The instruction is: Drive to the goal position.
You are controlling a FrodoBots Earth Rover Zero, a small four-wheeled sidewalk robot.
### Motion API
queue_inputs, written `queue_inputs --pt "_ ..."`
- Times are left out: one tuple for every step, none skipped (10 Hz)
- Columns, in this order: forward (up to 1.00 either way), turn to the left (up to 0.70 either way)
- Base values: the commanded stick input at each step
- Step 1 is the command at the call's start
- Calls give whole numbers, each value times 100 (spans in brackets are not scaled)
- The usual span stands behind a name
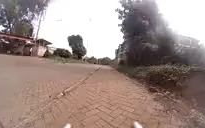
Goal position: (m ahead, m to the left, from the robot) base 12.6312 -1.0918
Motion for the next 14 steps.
queue_inputs --pt "0 0" --pt "0 0" --pt "0 0" --pt "0 0" --pt "39 0" --pt "46 0" --pt "50 0" --pt "50 0" --pt "50 0" --pt "50 0" --pt "50 0" --pt "50 0" --pt "50 0" --pt "50 0"
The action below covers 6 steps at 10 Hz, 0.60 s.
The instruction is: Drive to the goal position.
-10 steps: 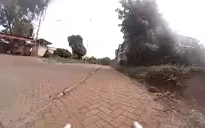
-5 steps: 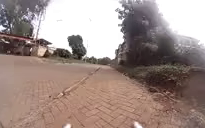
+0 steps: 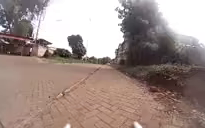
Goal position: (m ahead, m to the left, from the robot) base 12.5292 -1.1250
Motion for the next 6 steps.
queue_inputs --pt "50 0" --pt "50 0" --pt "50 0" --pt "50 0" --pt "50 0" --pt "50 0"
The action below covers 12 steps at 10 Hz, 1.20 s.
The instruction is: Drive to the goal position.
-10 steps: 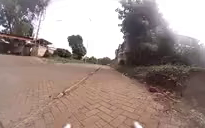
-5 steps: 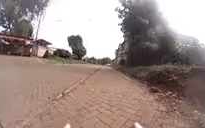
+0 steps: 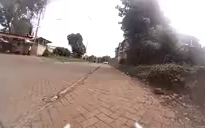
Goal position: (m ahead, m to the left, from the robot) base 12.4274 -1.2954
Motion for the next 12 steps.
queue_inputs --pt "50 0" --pt "50 0" --pt "50 0" --pt "50 0" --pt "50 0" --pt "50 0" --pt "50 0" --pt "50 0" --pt "50 0" --pt "50 0" --pt "50 0" --pt "50 0"
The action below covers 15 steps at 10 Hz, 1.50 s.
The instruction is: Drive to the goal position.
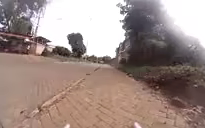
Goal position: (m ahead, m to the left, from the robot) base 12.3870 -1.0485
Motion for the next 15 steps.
queue_inputs --pt "50 0" --pt "50 0" --pt "50 -11" --pt "50 -39" --pt "50 -50" --pt "50 -50" --pt "50 -31" --pt "50 -3" --pt "50 0" --pt "50 0" --pt "50 0" --pt "50 0" --pt "50 0" --pt "50 0" --pt "50 0"
